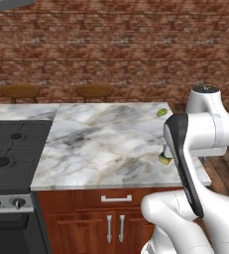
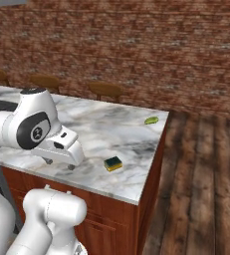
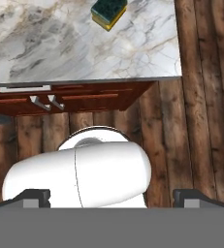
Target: Place the sponge inside the microwave to prepare for sanitizing.
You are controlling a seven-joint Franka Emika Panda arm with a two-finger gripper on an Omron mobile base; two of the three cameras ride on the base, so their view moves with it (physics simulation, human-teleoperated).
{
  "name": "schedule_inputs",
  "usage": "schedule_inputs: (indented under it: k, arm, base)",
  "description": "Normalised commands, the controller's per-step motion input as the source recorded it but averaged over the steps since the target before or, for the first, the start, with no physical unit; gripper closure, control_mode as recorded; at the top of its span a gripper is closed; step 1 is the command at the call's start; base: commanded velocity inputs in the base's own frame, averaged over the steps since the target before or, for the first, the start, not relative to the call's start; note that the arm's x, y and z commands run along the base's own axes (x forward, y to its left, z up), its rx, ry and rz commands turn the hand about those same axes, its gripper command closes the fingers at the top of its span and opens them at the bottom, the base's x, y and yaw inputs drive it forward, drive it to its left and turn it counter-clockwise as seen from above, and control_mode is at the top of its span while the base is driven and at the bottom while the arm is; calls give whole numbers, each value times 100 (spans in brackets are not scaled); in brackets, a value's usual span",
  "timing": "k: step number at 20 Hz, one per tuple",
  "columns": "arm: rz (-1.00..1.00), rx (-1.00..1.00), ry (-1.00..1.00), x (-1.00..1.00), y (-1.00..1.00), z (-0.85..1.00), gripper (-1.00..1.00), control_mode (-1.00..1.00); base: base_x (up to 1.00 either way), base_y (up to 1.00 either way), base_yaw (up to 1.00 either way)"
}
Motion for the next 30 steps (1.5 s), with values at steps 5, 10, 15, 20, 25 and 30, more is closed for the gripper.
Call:
schedule_inputs:
  k: [5, 10, 15, 20, 25, 30]
  arm:
    - [0, 0, 0, 0, 0, 0, -100, 100]
    - [-2, 0, -1, 7, 0, 0, -100, -100]
    - [0, 0, 4, 25, 0, 0, -100, -100]
    - [-5, -3, 10, 48, -1, 2, -100, -100]
    - [-27, 4, 5, 94, -1, 4, -100, -100]
    - [-52, 1, -5, 92, 0, -15, -100, -100]
  base:
    - [0, 0, 0]
    - [0, 0, 0]
    - [0, 0, 0]
    - [0, 0, 0]
    - [0, 0, 0]
    - [0, 0, 0]
